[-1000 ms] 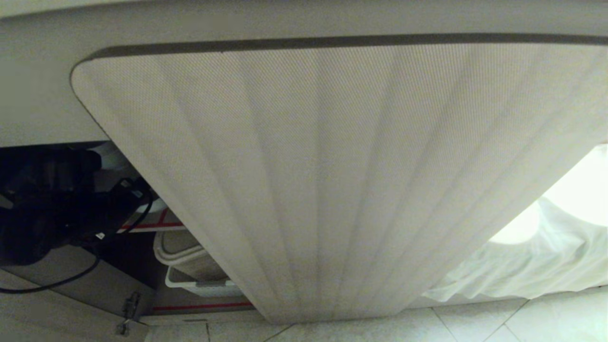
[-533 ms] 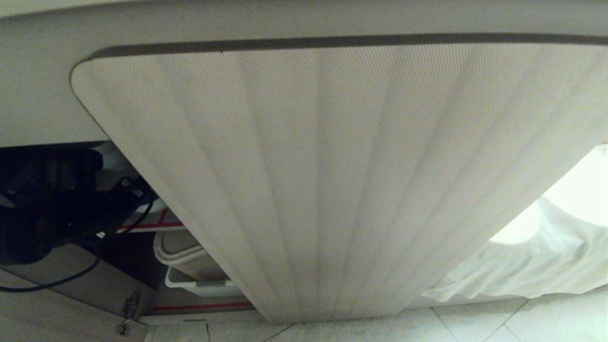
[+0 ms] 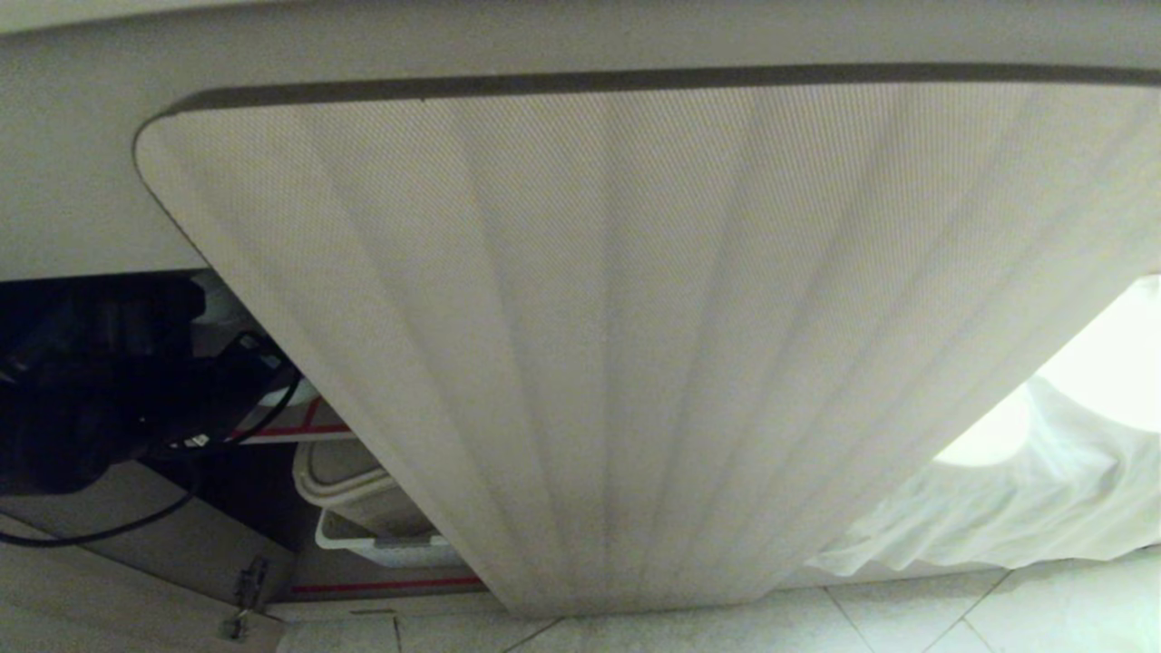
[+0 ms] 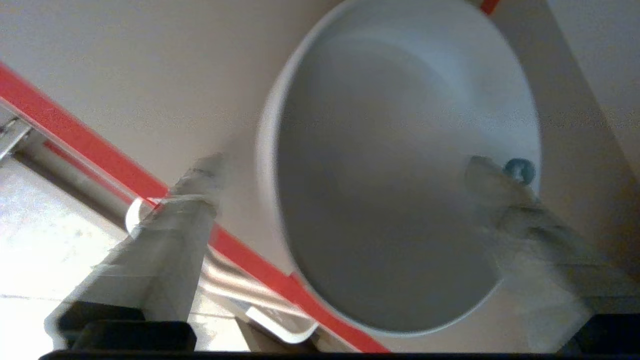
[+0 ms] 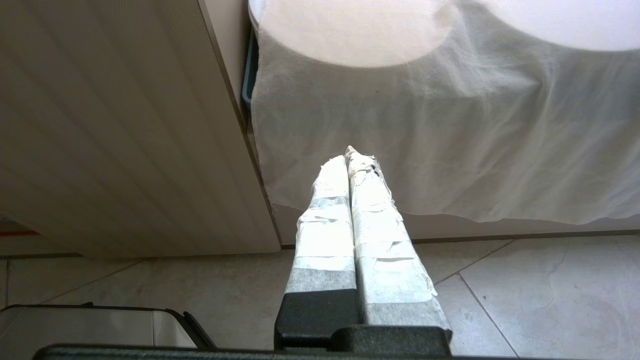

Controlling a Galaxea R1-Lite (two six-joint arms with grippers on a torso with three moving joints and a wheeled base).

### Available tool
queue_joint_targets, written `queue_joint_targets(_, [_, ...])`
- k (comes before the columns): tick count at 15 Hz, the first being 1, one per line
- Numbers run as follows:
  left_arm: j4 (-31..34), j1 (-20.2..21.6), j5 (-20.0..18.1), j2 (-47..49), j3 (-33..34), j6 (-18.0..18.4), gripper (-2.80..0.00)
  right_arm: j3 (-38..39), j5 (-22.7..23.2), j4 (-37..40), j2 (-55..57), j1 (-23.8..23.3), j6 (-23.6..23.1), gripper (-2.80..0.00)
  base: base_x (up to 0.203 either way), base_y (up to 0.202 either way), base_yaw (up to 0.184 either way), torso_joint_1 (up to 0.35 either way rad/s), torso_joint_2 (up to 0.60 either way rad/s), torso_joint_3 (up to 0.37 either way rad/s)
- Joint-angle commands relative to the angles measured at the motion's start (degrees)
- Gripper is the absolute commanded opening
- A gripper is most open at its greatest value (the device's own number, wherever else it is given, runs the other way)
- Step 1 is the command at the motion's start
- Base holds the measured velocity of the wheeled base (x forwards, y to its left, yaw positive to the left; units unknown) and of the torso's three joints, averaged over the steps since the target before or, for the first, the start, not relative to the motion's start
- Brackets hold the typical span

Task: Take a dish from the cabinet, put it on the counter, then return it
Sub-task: Take the bowl from the cabinet

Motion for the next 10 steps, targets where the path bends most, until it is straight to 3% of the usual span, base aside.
queue_joint_targets(1, [-0.23, -0.12, 0.14, 0.28, -0.38, -0.25, -2.80, 0.00, 0.01, -0.01, 0.00, 0.08, -0.03, -2.80, 0.000, 0.000, 0.000, 0.000, 0.00, 0.000])
queue_joint_targets(10, [-0.14, -0.12, 0.05, 0.63, -0.75, -0.26, -2.80, 0.00, 0.01, -0.01, 0.00, 0.04, -0.03, -2.80, 0.000, 0.000, 0.000, 0.000, 0.00, 0.000])
